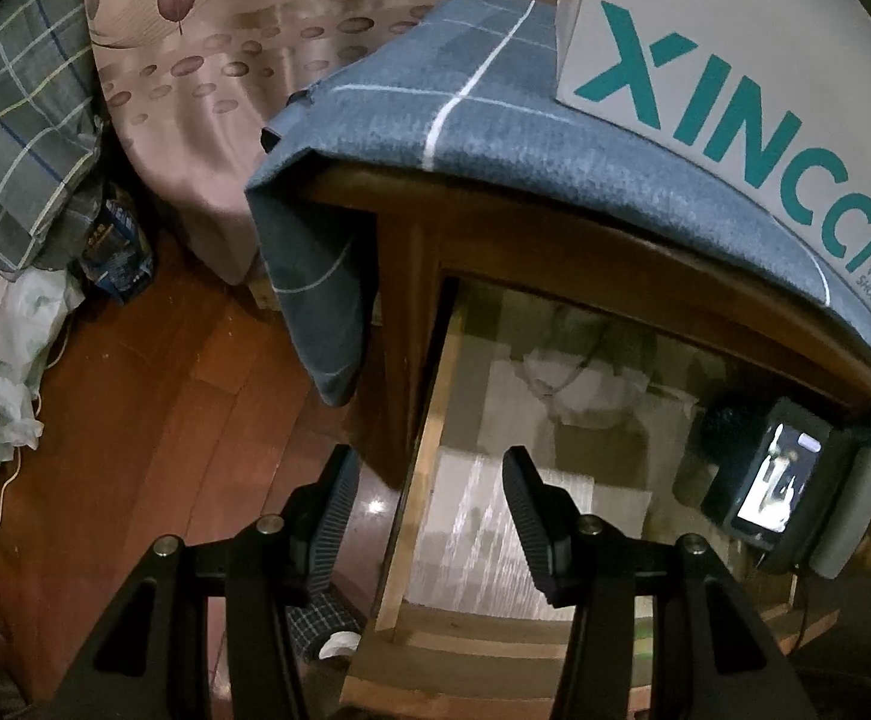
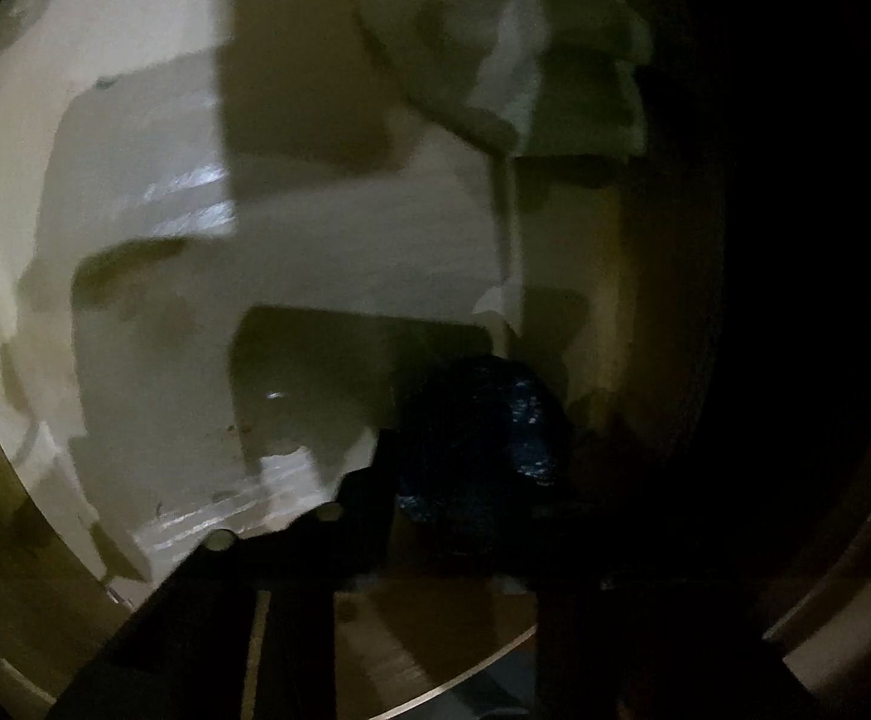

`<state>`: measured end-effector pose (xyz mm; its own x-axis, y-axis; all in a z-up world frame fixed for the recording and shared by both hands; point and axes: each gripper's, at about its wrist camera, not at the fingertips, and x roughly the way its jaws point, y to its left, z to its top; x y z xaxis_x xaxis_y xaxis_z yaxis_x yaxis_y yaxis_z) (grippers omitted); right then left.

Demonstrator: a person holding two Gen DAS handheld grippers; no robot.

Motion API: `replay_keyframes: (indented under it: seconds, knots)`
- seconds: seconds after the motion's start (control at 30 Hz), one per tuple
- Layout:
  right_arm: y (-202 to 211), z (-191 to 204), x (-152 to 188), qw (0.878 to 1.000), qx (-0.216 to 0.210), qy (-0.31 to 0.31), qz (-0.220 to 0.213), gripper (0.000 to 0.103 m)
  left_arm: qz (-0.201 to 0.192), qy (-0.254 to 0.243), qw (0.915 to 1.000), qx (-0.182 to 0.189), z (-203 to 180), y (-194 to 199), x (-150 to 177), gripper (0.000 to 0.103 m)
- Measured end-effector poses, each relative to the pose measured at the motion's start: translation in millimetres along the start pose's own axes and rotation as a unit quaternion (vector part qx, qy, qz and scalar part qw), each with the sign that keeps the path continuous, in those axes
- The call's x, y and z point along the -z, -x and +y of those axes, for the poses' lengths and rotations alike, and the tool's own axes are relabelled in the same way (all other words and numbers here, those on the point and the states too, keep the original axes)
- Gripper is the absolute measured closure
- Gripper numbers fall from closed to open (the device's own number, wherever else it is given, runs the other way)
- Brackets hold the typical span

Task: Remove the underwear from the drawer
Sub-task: 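Lower the right tool into the drawer toward the dark blue lace underwear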

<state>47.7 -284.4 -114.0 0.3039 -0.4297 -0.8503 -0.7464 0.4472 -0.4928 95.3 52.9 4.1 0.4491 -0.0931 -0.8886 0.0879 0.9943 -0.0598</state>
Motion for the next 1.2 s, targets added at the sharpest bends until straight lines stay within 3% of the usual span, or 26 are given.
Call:
replay_keyframes:
  seconds: [0.07, 0.27, 0.33, 0.5, 0.73, 0.8, 0.97, 1.2]
  knots:
    - [3.3, -6.1, 1.8, 1.0, -0.016, -0.019, -0.009, 0.091, -0.002, -0.001, 1.0, -0.004, 0.5, 0.4, 0.0, 0.052]
    - [9.4, -13.2, 12.7, 0.99, -0.114, -0.077, -0.018, 0.097, 0.008, 0.003, 1.0, -0.004, 1.8, -4.1, -0.5, 0.052]
    - [12.0, -17.5, 20.2, 0.978, -0.179, -0.105, -0.029, 0.097, 0.007, 0.0, 1.0, -0.007, 1.4, -4.0, -0.7, 0.052]
    - [22.8, -33.4, 38.2, 0.953, -0.244, -0.169, -0.056, 0.098, 0.007, -0.003, 0.9999, -0.01, -0.4, -5.4, -0.6, 0.052]
    - [38.6, -43.9, 38.2, 0.974, -0.143, -0.159, -0.076, 0.09, 0.011, -0.011, 0.9998, -0.009, -3.2, -6.0, 0.7, 0.052]
    - [35.1, -46.9, 34.5, 0.976, -0.131, -0.158, -0.069, 0.067, 0.009, -0.011, 0.9999, -0.008, -2.4, -4.7, 0.5, 0.052]
    - [27.1, -46.6, 31.3, 0.984, -0.07, -0.147, -0.069, 0.065, 0.014, -0.005, 0.9999, 0.003, 0.0, -5.2, 0.8, 0.052]
    - [14.4, -45.2, 32.4, 0.989, -0.031, -0.13, -0.061, 0.063, 0.014, -0.017, 0.9998, 0.0, -4.2, -5.2, 2.1, 0.052]
